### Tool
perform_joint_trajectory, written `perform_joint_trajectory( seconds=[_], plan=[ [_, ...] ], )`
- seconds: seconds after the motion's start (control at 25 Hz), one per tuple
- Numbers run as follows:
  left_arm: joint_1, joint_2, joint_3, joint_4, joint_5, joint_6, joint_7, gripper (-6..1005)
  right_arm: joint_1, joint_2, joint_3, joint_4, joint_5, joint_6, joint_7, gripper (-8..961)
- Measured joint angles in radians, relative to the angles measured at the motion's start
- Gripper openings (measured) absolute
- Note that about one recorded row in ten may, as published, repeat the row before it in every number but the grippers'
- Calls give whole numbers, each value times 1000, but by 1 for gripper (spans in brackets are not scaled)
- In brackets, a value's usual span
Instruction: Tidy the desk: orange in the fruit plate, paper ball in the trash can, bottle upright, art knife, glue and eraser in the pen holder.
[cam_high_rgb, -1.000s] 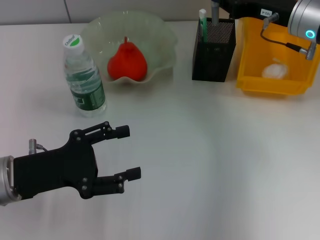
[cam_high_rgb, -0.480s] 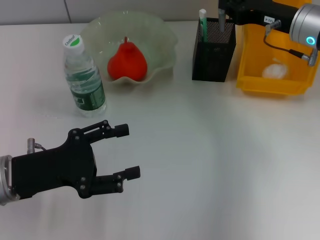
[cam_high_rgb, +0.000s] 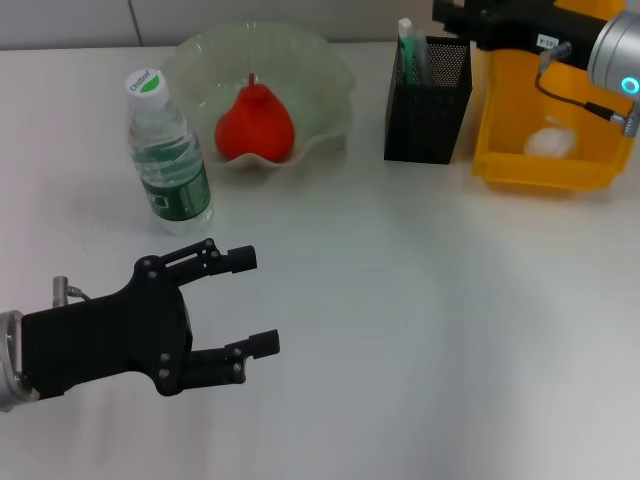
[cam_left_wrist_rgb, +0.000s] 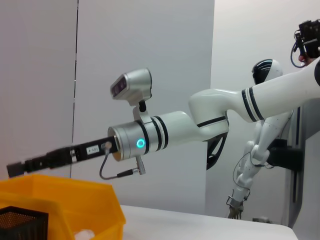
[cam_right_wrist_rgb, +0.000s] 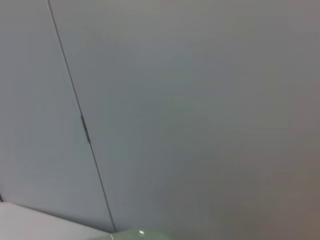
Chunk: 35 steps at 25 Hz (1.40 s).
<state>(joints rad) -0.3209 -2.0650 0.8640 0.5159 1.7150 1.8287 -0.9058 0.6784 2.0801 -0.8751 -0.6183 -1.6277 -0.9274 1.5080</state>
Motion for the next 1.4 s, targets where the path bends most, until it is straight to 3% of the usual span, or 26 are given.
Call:
perform_joint_trajectory(
  seconds=[0.2, 0.24, 0.36, 0.4, 0.44, 0.48, 0.64, 0.68, 0.72, 0.88, 0.96, 1.0, 1.04, 1.2, 1.4],
  plan=[
    [-9, 0, 2, -25, 1, 0, 0, 830, -56, -5, 3, -22, 178, -148, 0, 592],
    [-11, 0, 1, -26, 1, -4, -1, 830, -92, -11, 3, -28, 252, -246, 0, 637],
    [-20, 0, 0, -30, 1, -6, -6, 830, -157, -28, 3, -25, 340, -451, 0, 639],
    [-20, 0, 0, -30, 1, -6, -6, 830, -157, -28, 3, -25, 340, -451, 0, 640],
    [-29, 1, -1, -35, 1, -8, -18, 830, -189, -48, 3, -11, 343, -570, -3, 640],
    [-29, 1, -1, -35, 1, -8, -18, 830, -189, -48, 3, -11, 343, -570, -3, 641],
    [-50, 0, 0, -51, 1, -28, -41, 830, -230, -119, 0, 98, 226, -841, -113, 644],
    [-50, 0, 0, -51, 1, -28, -41, 830, -230, -119, 0, 98, 226, -841, -113, 644],
    [-59, 0, 1, -61, 3, -36, -42, 830, -239, -133, 1, 133, 138, -894, -185, 645],
    [-96, 4, 8, -99, 18, -60, -57, 830, -248, -132, 0, 149, 11, -914, -282, 645],
    [-107, 4, 8, -100, 31, -69, -66, 830, -250, -116, 3, 149, -79, -885, -340, 644],
    [-113, 3, 8, -100, 39, -74, -71, 830, -250, -116, 3, 149, -79, -885, -340, 644],
    [-128, 1, 10, -101, 60, -90, -83, 830, -252, -102, 1, 146, -95, -865, -365, 645],
    [-144, 0, 13, -102, 88, -110, -103, 830, -253, -93, -8, 146, -110, -860, -415, 646],
    [-151, -1, 20, -103, 94, -115, -118, 830, -231, -90, -14, 147, -168, -860, -431, 731]
  ],
)
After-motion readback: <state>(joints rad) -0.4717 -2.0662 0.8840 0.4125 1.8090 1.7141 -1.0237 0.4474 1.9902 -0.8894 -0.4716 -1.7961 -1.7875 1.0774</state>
